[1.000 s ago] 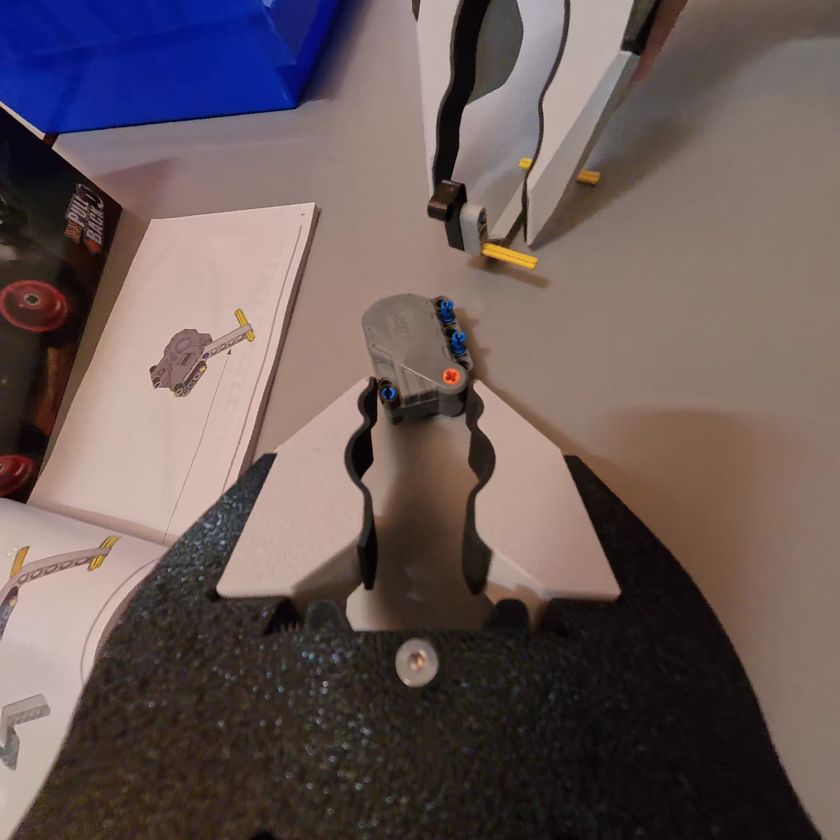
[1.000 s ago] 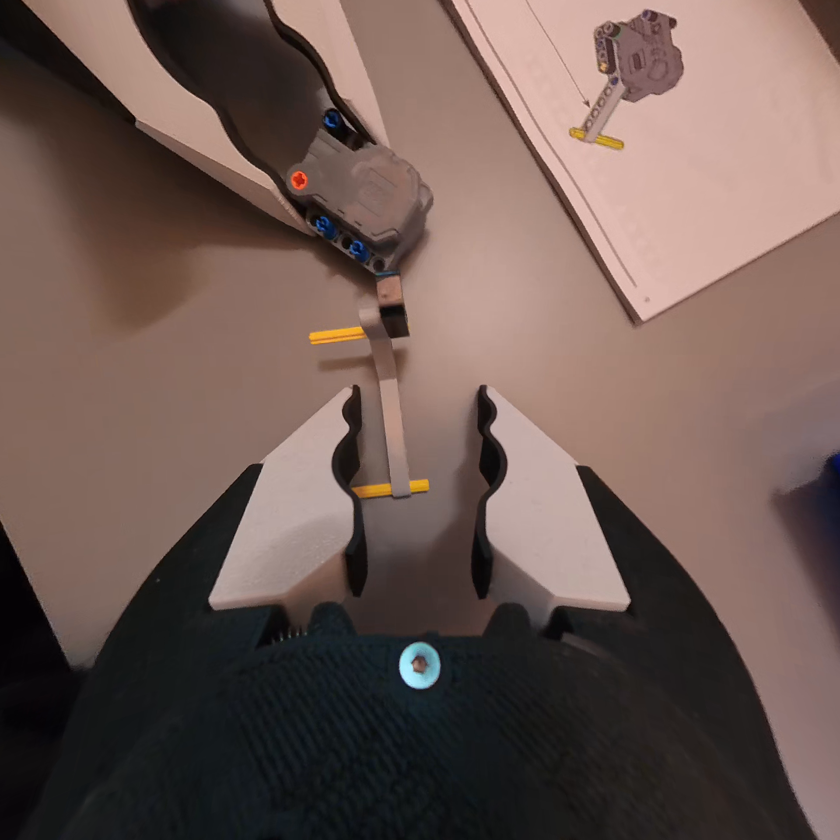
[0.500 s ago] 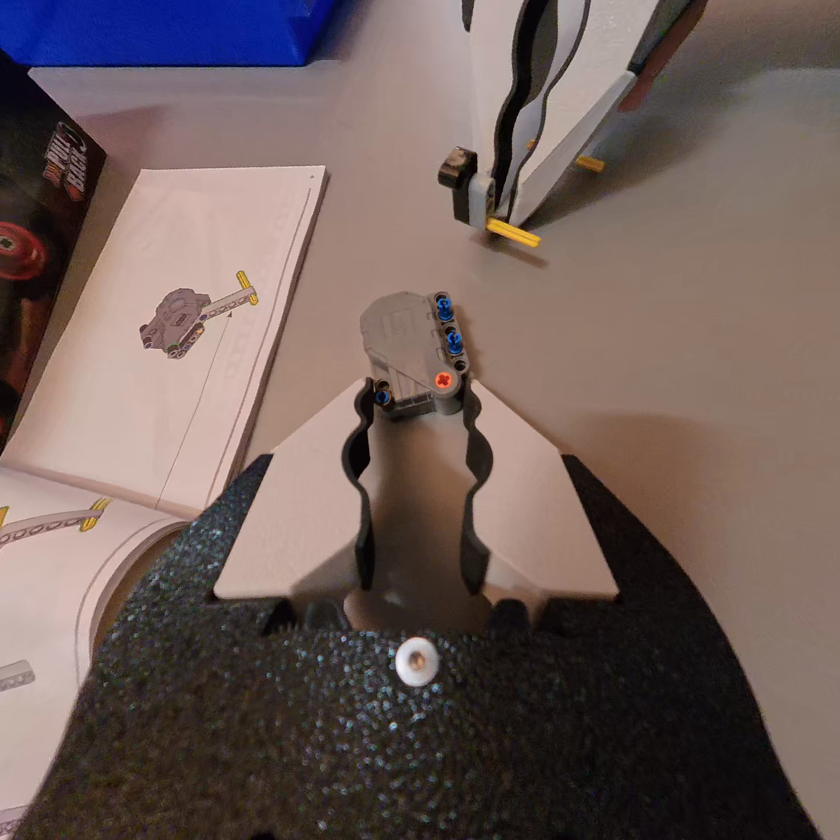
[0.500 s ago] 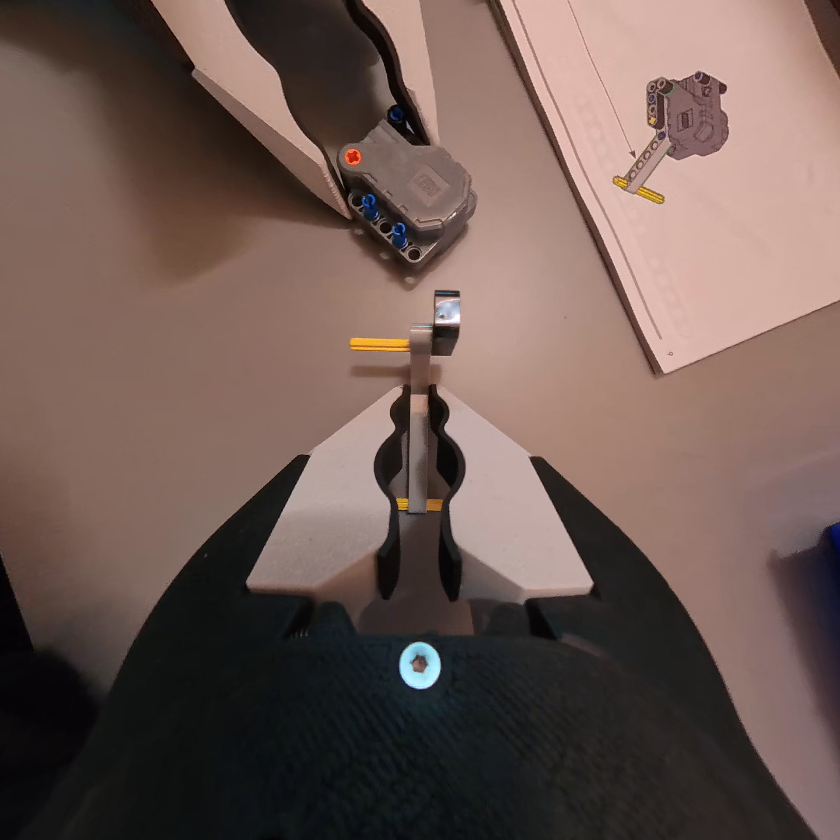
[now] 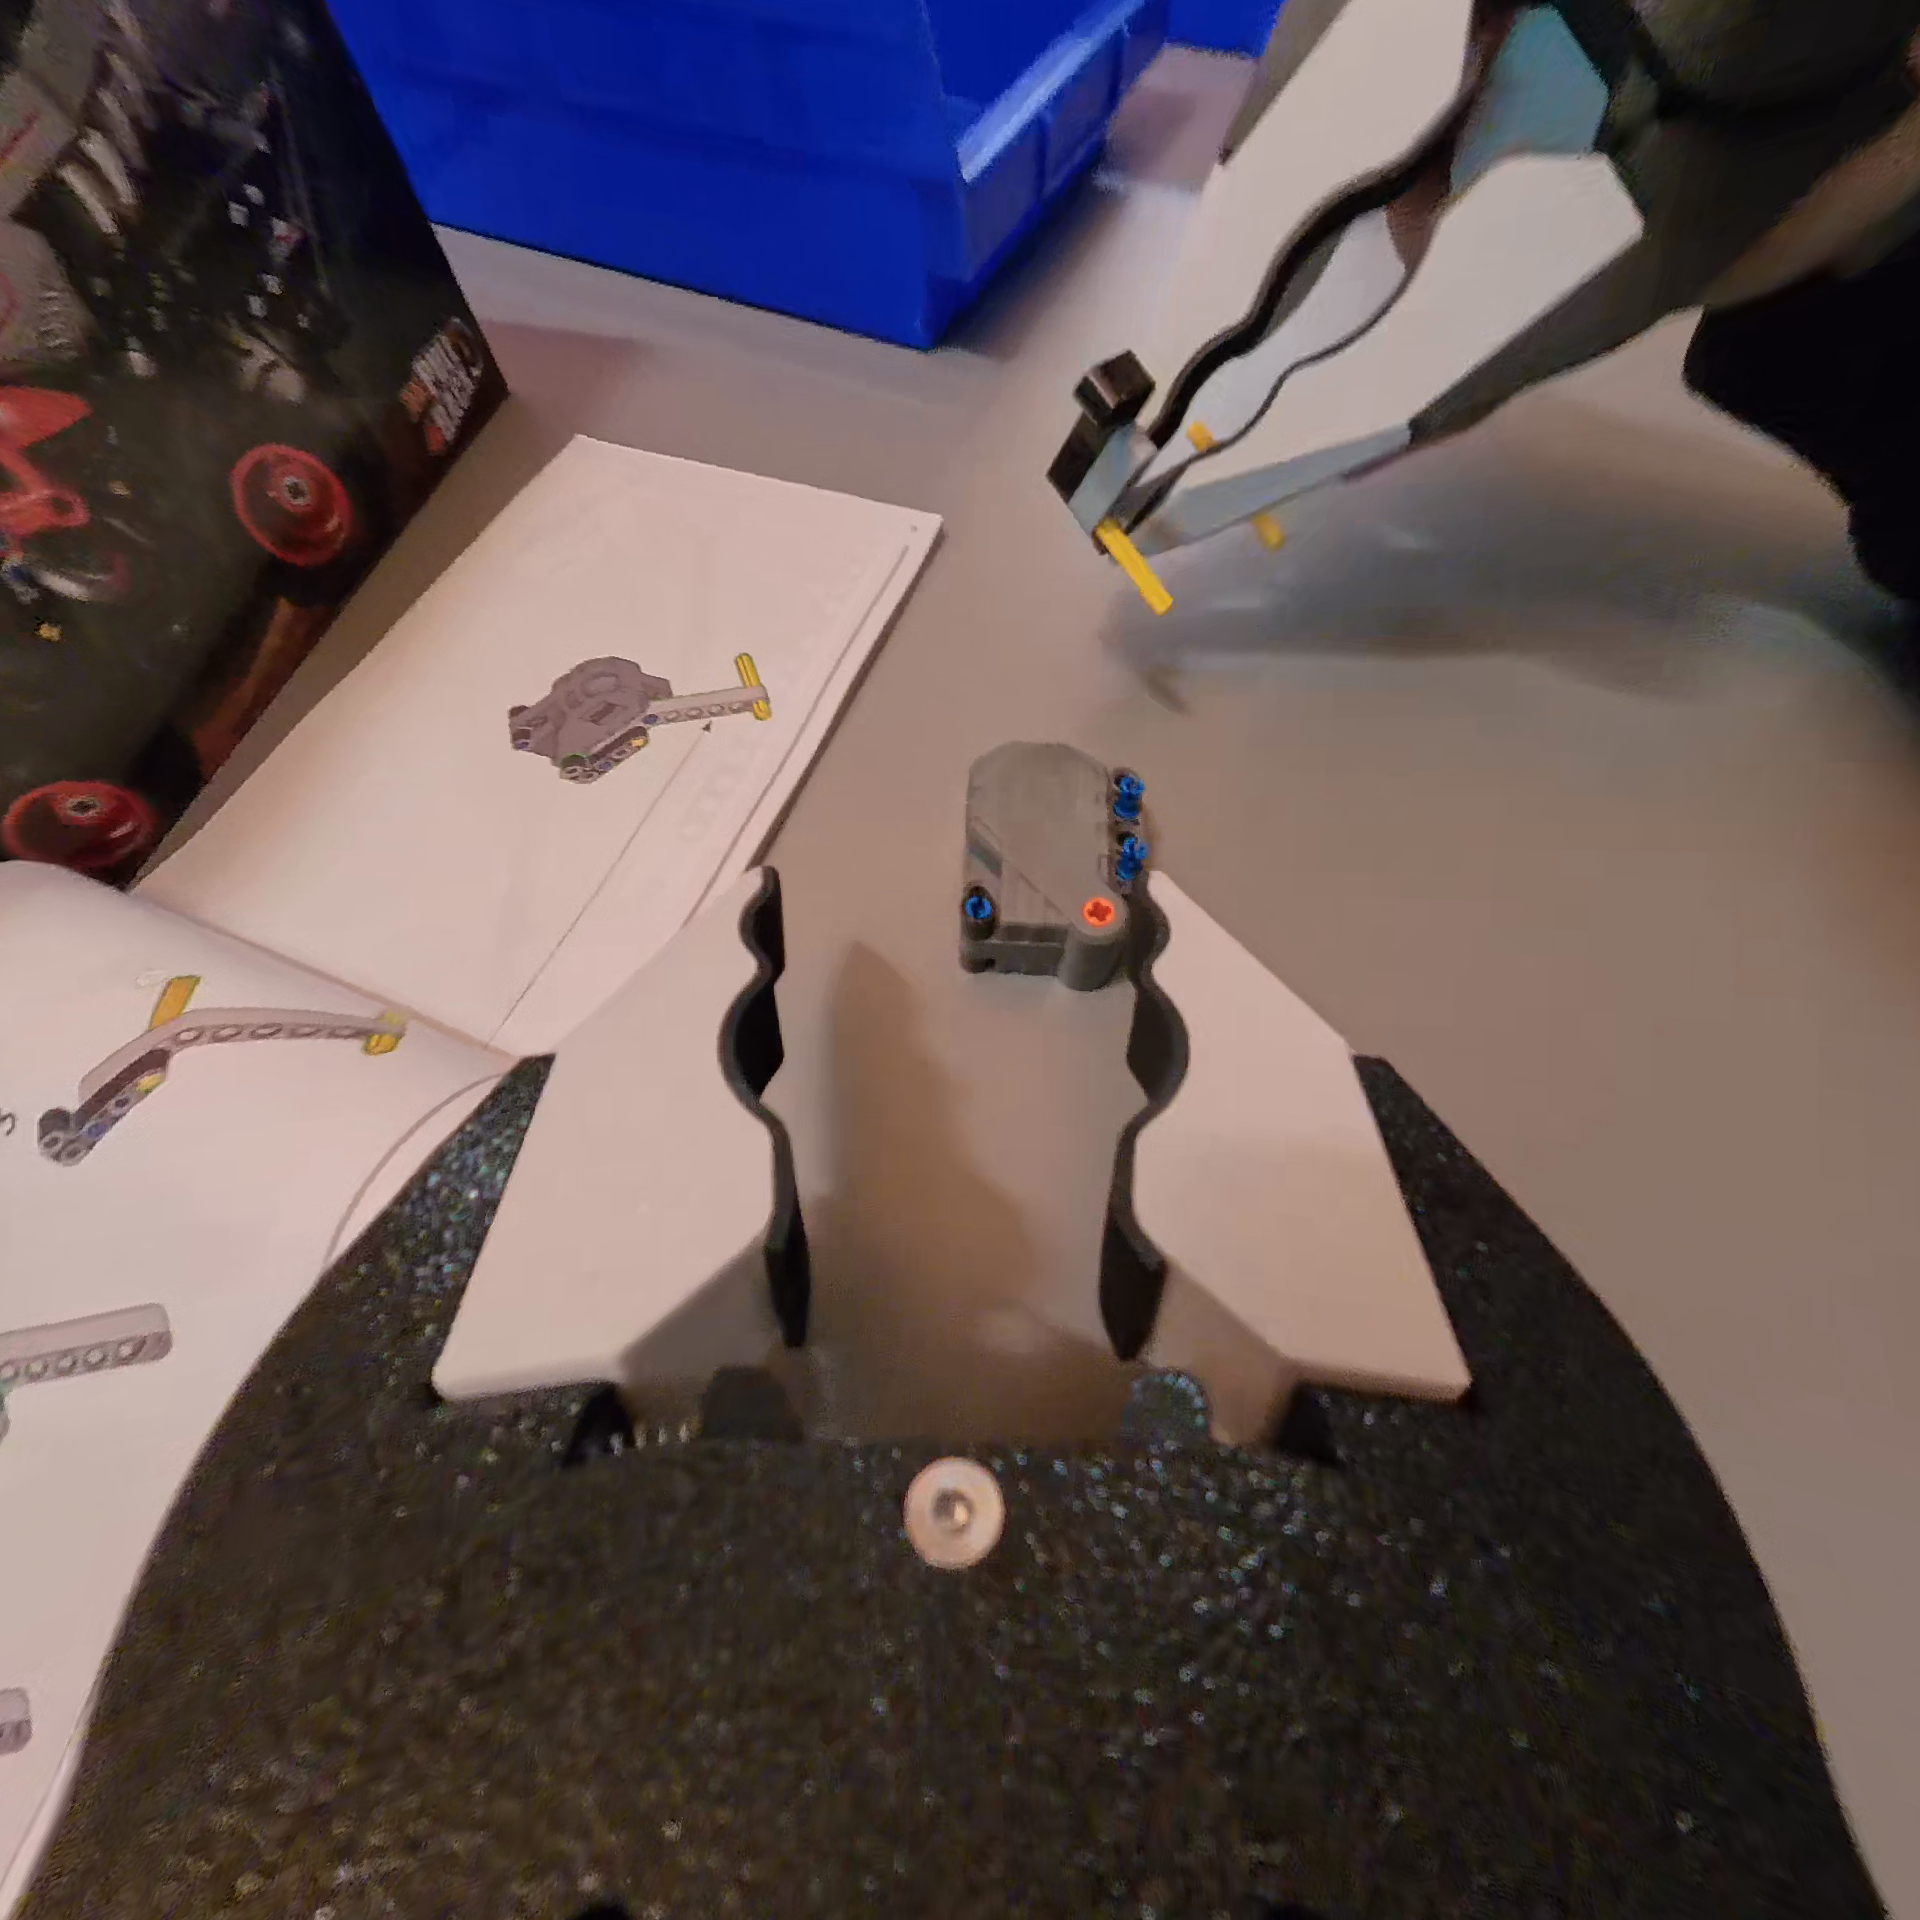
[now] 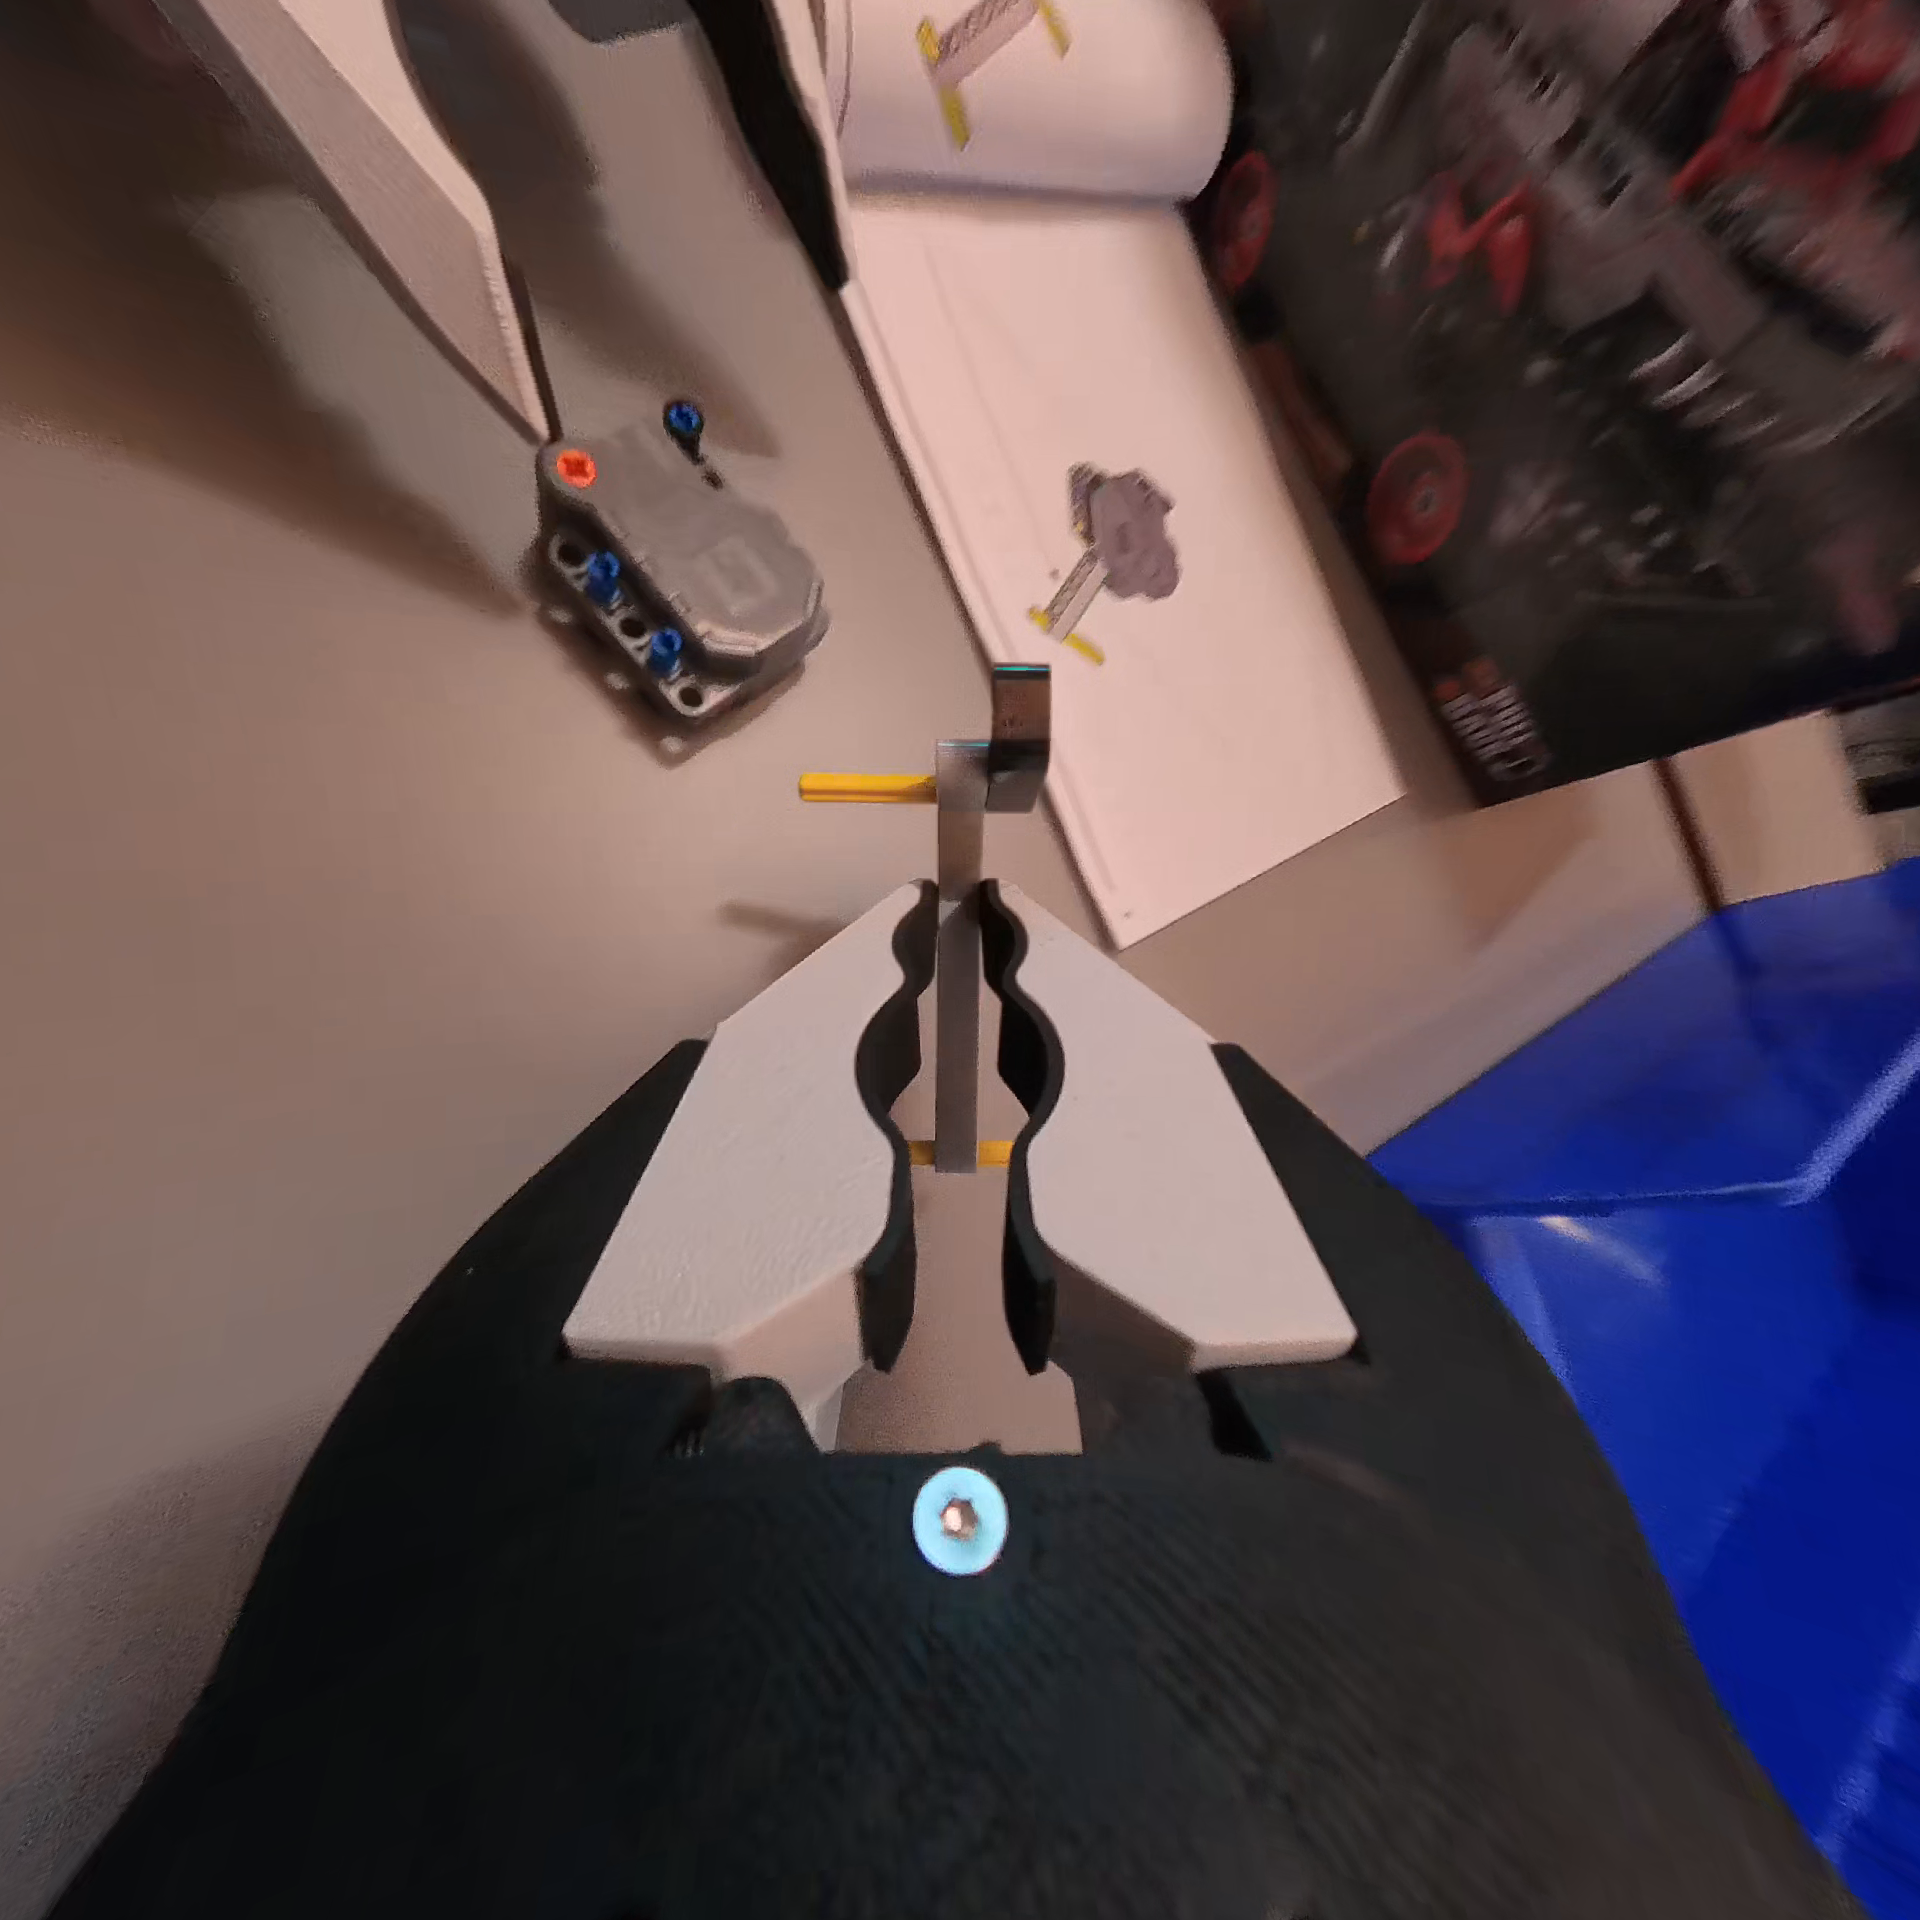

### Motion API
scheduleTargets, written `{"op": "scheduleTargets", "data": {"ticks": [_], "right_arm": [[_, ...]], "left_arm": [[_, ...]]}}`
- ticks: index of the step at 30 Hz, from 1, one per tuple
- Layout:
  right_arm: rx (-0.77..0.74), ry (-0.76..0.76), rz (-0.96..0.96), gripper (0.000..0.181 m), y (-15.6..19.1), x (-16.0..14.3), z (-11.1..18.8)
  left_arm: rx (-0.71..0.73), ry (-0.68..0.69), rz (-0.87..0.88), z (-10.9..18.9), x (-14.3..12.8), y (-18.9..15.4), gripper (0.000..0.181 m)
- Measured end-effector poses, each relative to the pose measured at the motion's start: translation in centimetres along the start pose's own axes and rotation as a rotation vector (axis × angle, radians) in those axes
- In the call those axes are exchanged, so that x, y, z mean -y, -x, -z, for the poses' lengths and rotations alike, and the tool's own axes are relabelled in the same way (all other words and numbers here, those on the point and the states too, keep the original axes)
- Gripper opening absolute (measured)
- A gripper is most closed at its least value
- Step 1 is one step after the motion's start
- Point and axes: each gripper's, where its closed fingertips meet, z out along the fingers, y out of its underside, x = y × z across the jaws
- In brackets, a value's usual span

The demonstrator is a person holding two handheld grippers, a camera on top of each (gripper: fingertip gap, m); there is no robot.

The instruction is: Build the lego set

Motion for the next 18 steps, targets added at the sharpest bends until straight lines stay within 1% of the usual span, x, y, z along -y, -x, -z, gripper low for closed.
{"op": "scheduleTargets", "data": {"ticks": [1,4,6,10,12,15,18], "right_arm": [[-0.043,-0.003,0.036,0.006,-0.3,0.5,0.0],[-0.199,0.018,0.145,0.006,-1.3,1.8,-0.2],[-0.305,0.012,0.231,0.006,-1.7,3.0,-0.2],[-0.52,0.029,0.398,0.006,-2.4,5.3,0.3],[-0.608,0.021,0.447,0.006,-2.2,6.3,0.7],[-0.732,0.022,0.494,0.005,-1.7,6.8,1.4],[-0.799,-0.009,0.556,0.006,-0.5,7.3,2.0]], "left_arm": [[0.006,-0.02,0.014,0.3,0.4,0.2,0.064],[0.033,-0.071,-0.015,1.2,1.7,0.2,0.062],[0.032,-0.1,-0.044,1.8,2.6,-0.3,0.056],[-0.005,-0.154,-0.008,2.0,3.9,-1.7,0.046],[0.006,-0.152,-0.016,1.7,4.1,-2.1,0.044],[0.038,-0.173,-0.023,1.5,4.7,-2.7,0.043],[0.074,-0.2,-0.022,1.4,5.4,-3.1,0.038]]}}
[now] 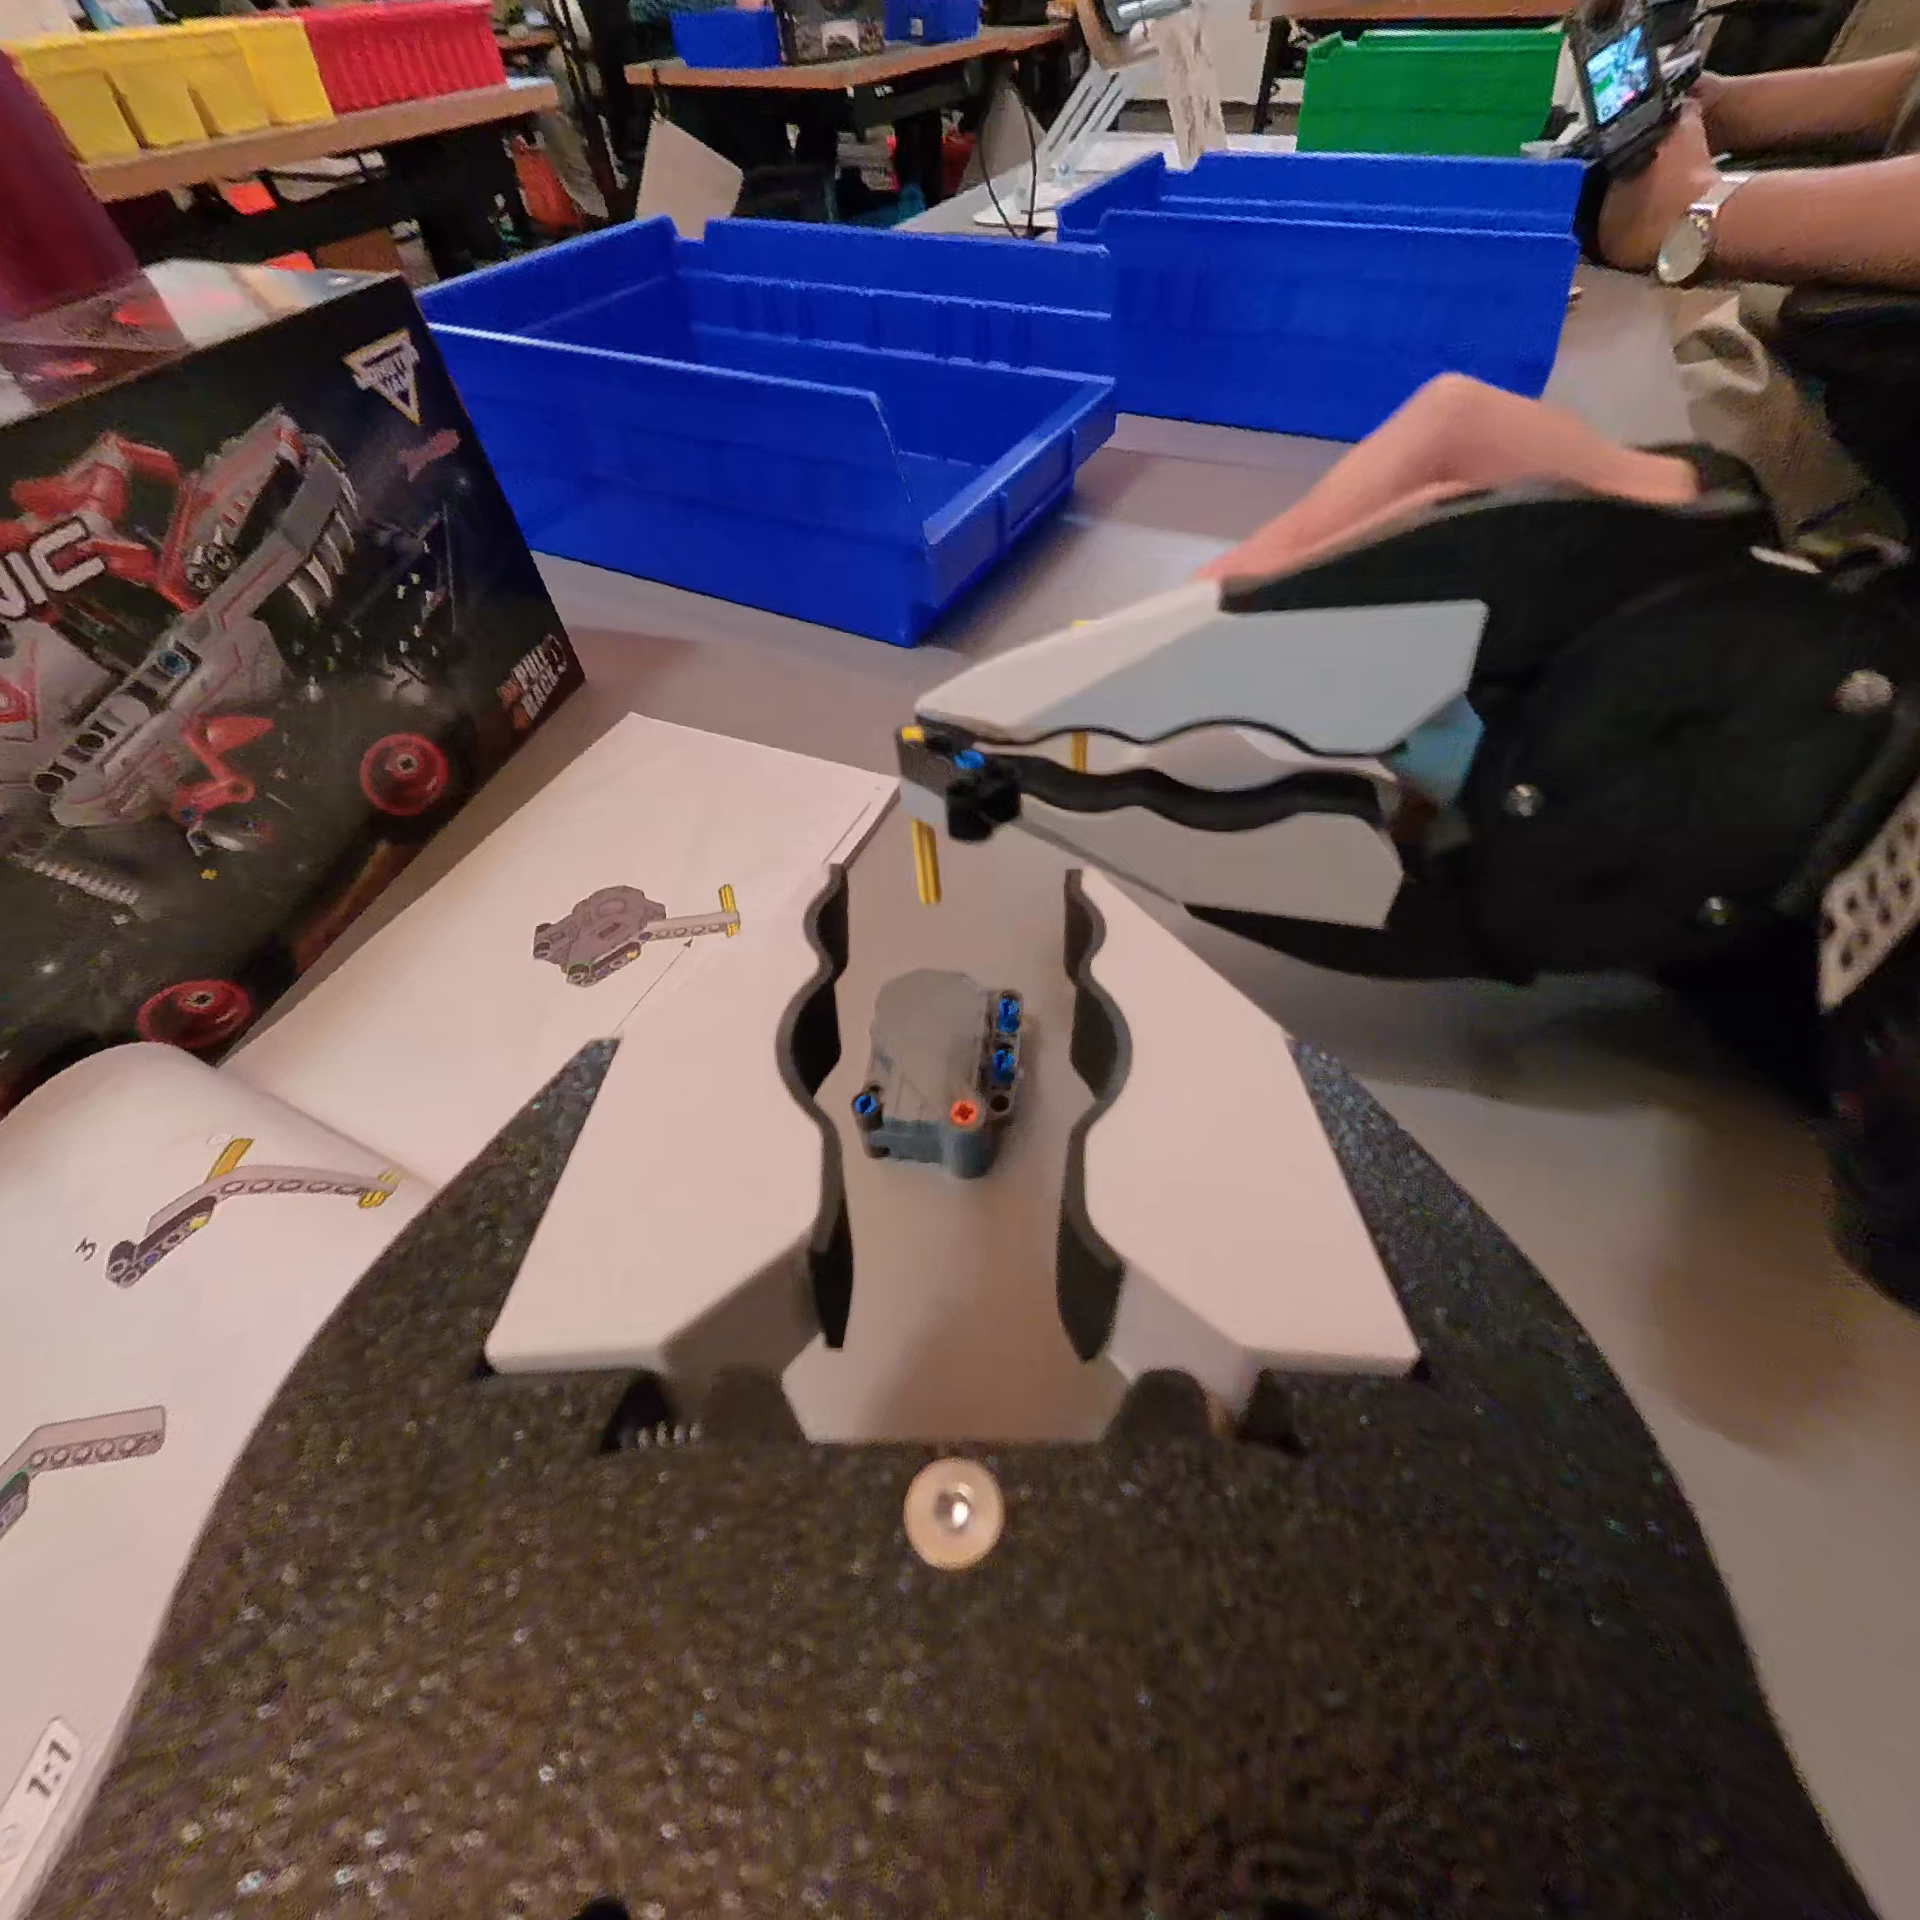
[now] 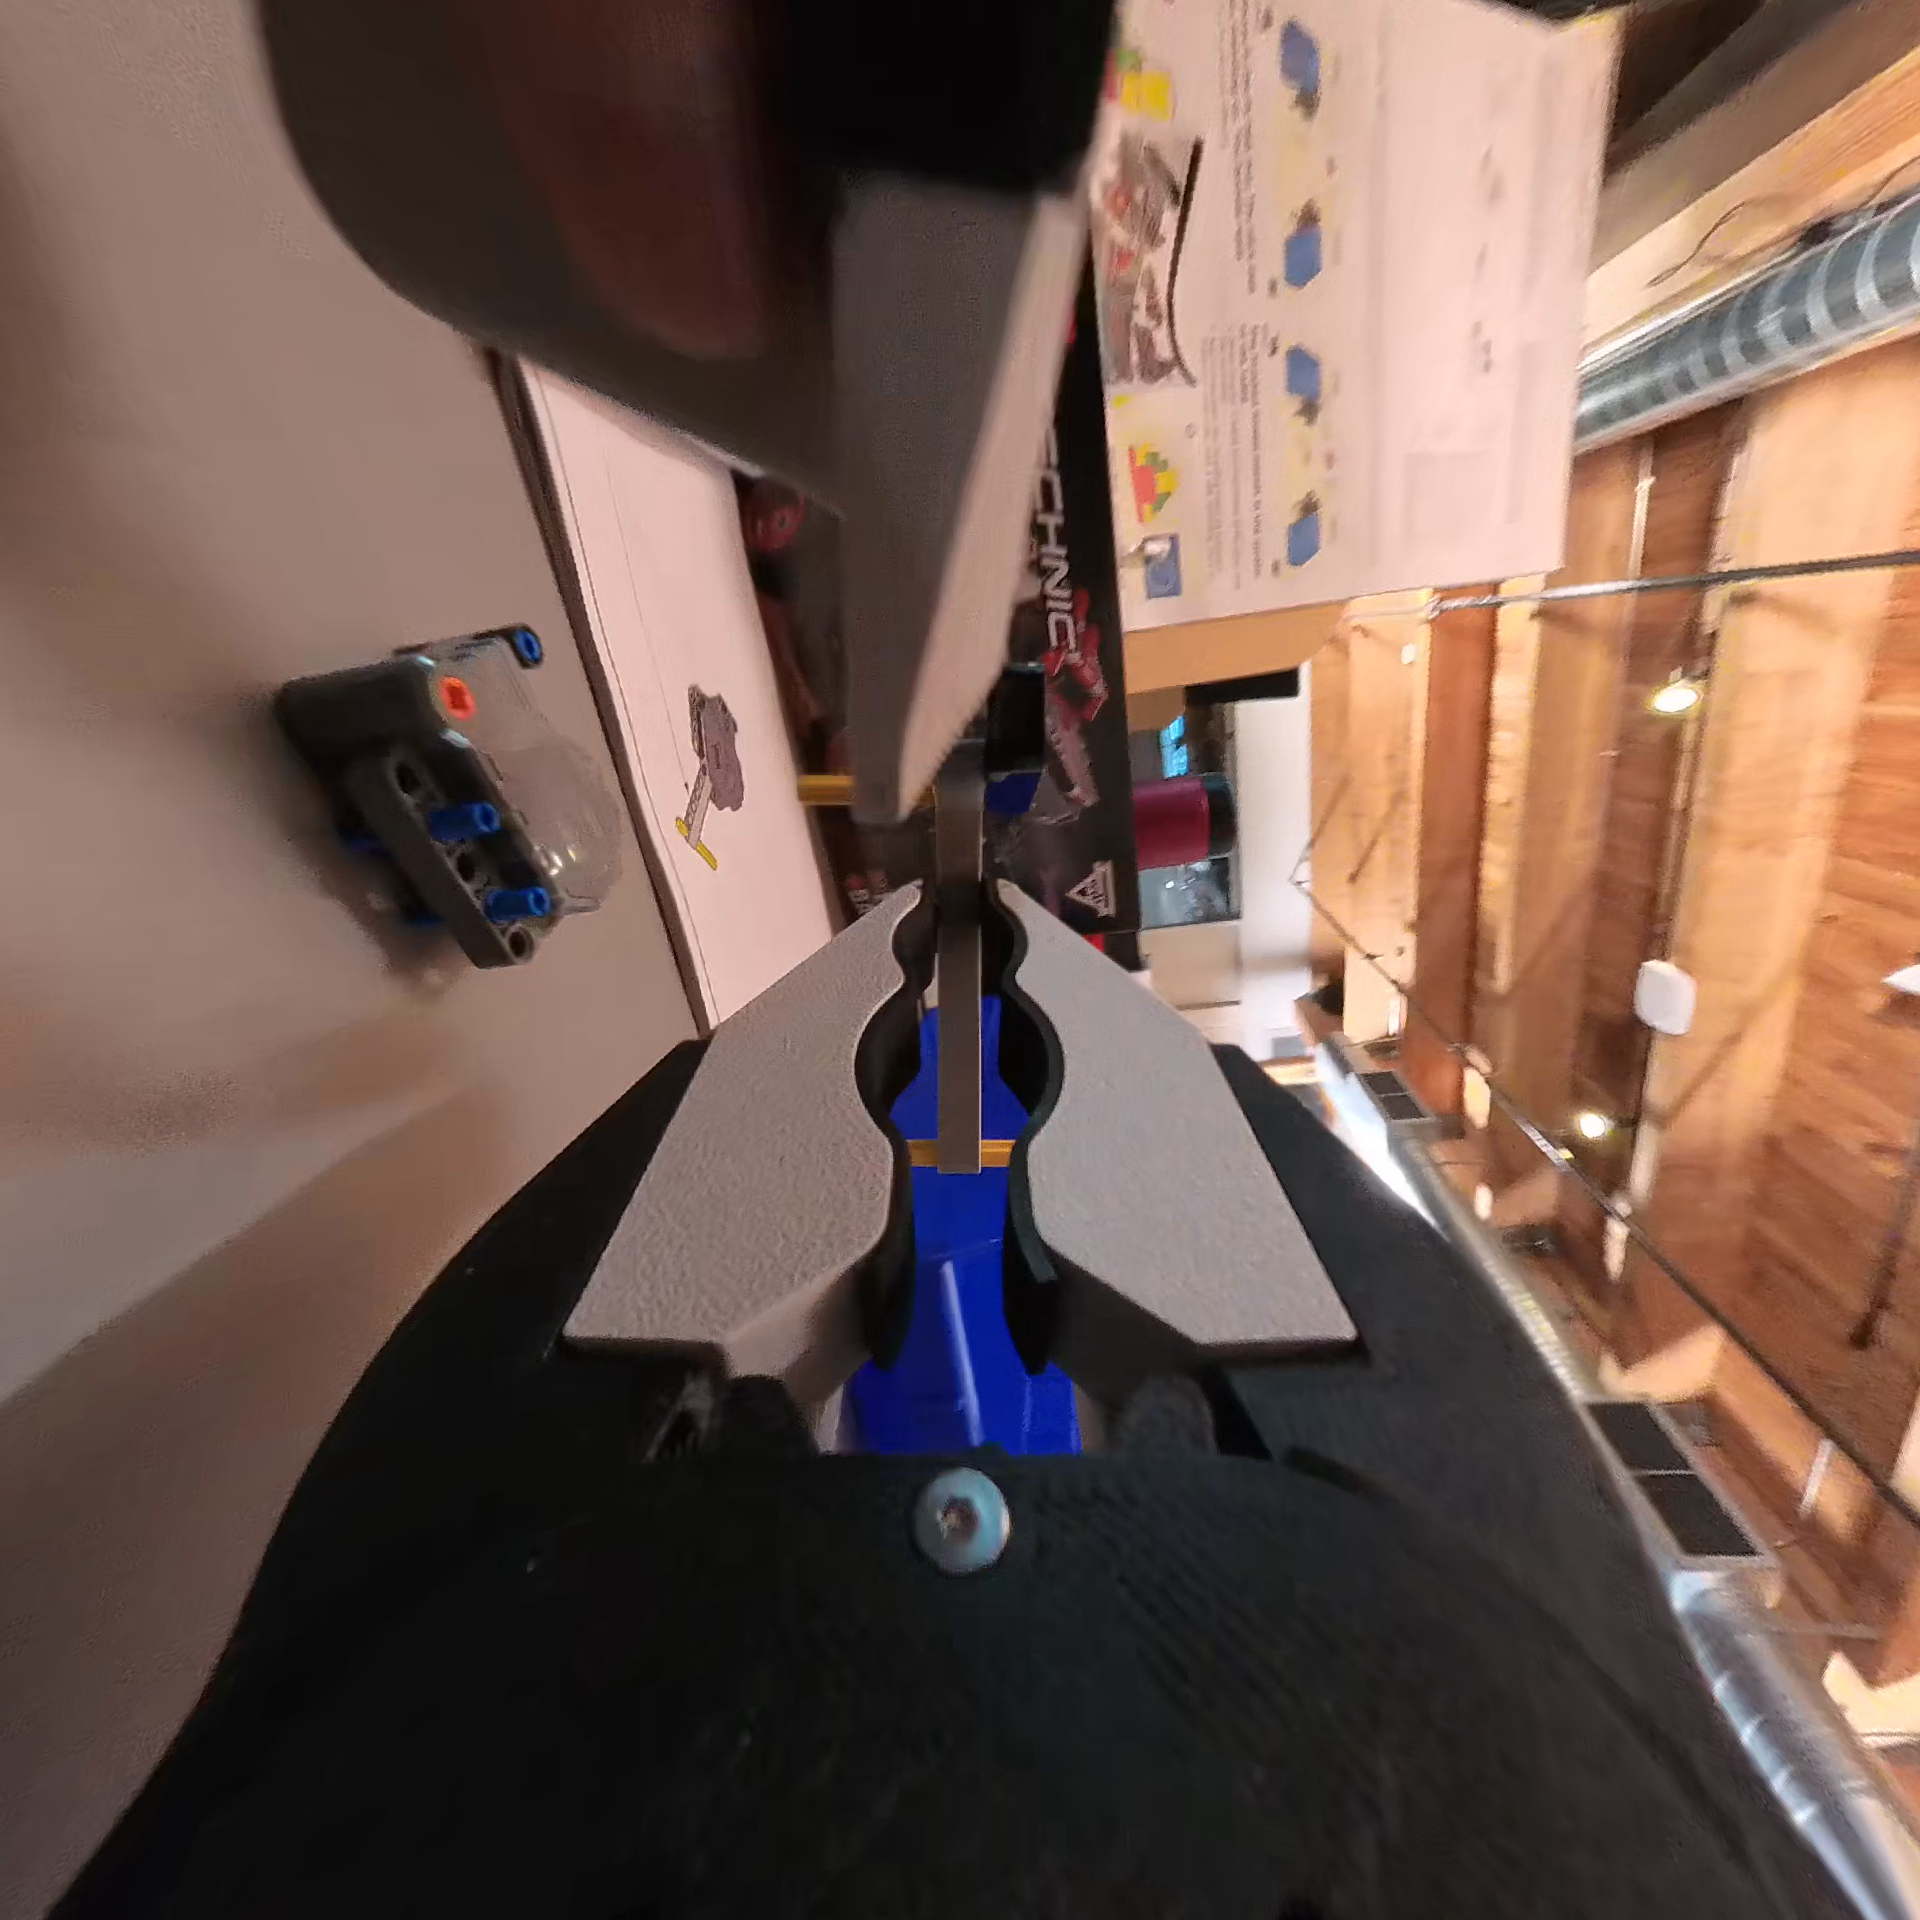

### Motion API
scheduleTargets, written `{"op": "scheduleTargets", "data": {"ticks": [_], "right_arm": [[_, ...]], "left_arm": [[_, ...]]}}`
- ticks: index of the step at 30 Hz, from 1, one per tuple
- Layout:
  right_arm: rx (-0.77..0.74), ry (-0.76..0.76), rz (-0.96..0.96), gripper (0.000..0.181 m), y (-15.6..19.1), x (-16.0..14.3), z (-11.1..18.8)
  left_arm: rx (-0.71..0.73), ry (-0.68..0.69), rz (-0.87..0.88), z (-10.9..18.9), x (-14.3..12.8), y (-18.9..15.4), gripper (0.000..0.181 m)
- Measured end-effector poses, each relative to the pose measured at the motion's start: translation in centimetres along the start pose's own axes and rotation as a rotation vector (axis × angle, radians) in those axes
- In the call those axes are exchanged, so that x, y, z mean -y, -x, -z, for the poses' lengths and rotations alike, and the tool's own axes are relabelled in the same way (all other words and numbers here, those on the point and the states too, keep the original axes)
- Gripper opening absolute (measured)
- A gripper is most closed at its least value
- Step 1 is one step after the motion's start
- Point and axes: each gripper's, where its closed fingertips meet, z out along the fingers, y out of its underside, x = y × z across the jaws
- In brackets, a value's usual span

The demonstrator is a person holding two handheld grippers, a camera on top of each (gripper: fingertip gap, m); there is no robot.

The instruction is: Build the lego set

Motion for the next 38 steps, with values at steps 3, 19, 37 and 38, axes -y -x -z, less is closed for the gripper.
{"op": "scheduleTargets", "data": {"ticks": [3,19,37,38], "right_arm": [[-0.016,-0.004,0.015,0.005,0.3,0.7,0.9],[0.494,-0.14,-0.418,0.047,2.4,1.6,4.5],[1.166,-0.248,-0.864,0.011,4.8,2.2,5.8],[1.146,-0.234,-0.875,0.011,4.8,2.0,5.5]], "left_arm": [[0.006,-0.013,-0.028,-0.1,0.4,-0.6,0.034],[-0.067,0.001,-0.476,0.6,-1.3,-0.9,0.013],[-0.344,-0.122,-0.474,1.1,-2.6,-3.6,0.012],[-0.328,-0.105,-0.476,0.9,-2.8,-3.3,0.012]]}}
